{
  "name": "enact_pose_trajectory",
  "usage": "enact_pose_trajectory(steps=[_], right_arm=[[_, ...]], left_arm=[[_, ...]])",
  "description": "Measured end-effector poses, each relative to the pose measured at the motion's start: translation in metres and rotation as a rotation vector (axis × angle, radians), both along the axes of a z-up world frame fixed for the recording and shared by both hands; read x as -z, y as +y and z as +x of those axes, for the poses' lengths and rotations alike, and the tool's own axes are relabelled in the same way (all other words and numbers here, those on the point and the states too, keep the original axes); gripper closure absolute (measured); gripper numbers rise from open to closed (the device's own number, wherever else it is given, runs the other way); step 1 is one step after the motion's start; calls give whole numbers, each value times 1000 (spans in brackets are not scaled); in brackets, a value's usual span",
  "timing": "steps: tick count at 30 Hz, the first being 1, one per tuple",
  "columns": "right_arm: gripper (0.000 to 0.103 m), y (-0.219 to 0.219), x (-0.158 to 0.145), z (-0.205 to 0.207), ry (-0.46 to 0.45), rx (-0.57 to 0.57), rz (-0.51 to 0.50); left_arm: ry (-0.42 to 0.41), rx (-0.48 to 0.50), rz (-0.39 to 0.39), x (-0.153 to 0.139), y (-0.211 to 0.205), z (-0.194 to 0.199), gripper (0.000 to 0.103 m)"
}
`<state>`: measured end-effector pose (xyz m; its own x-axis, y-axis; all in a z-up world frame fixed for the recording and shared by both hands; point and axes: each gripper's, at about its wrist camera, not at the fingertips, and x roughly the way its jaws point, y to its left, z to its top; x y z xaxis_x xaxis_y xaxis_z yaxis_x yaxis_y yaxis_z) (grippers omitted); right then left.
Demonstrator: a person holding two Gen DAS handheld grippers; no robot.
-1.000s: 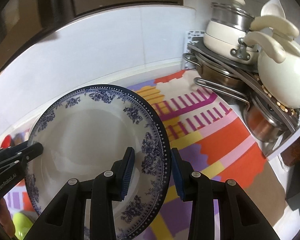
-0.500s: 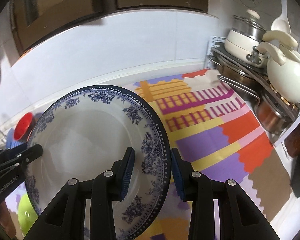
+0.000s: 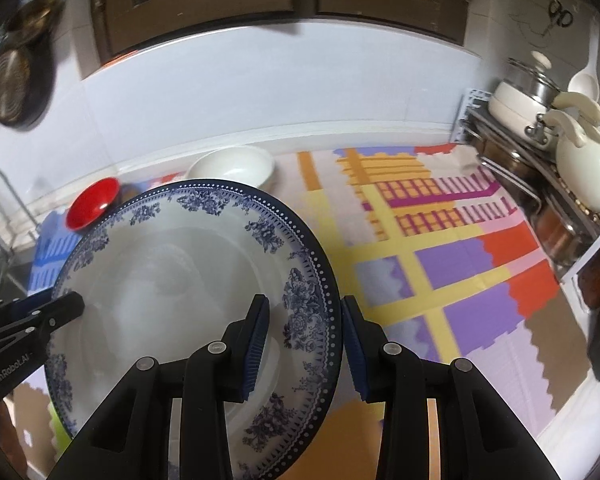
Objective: Organize plates and bowls
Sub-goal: 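Lower the small plate onto the lime-green plate and open both grippers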
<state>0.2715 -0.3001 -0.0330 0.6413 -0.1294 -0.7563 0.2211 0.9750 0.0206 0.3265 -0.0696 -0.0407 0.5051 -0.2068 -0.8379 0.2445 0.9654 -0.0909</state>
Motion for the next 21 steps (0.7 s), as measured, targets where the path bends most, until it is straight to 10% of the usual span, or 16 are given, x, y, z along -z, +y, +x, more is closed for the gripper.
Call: enact_pose_trajectory(steps=[21], right_arm=[[65, 102, 28, -17, 102, -181, -5]], left_arm=[[113, -122, 32, 38, 95, -50, 67]])
